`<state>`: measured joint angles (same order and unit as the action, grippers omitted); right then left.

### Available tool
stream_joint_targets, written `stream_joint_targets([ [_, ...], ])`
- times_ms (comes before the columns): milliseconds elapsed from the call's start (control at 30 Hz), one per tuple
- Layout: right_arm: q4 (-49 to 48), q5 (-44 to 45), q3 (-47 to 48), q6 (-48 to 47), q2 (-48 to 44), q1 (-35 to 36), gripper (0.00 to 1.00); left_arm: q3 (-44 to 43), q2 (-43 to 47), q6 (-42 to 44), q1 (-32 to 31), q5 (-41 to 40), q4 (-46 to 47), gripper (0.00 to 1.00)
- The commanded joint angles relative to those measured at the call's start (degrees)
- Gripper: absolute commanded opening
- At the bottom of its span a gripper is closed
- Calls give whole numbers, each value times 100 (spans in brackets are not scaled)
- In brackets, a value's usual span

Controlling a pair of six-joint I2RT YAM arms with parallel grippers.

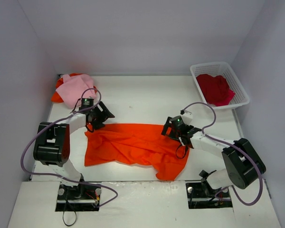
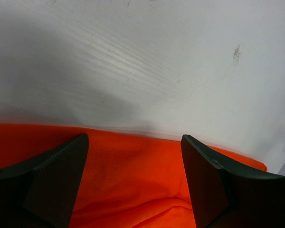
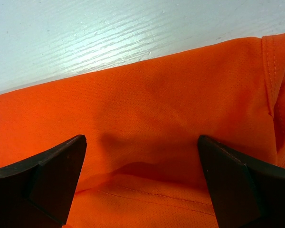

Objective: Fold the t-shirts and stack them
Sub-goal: Fold the flattened tshirt in 1/3 of the way

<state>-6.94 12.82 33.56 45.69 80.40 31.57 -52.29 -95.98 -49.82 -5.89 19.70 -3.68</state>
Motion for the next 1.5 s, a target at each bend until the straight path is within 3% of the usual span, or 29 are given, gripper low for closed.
stream_joint_targets([
  [0,-167,229,36,98,-33,24,100,-141,-175,51,0,-125,26,74],
  [667,-185,441,818,-183,950,-125,100,-369,-315,131,0,-204,-141,74],
  [1467,-466,168,1398,-781,1513,-722,99,-976,-852,87,9,-239,-133,74],
])
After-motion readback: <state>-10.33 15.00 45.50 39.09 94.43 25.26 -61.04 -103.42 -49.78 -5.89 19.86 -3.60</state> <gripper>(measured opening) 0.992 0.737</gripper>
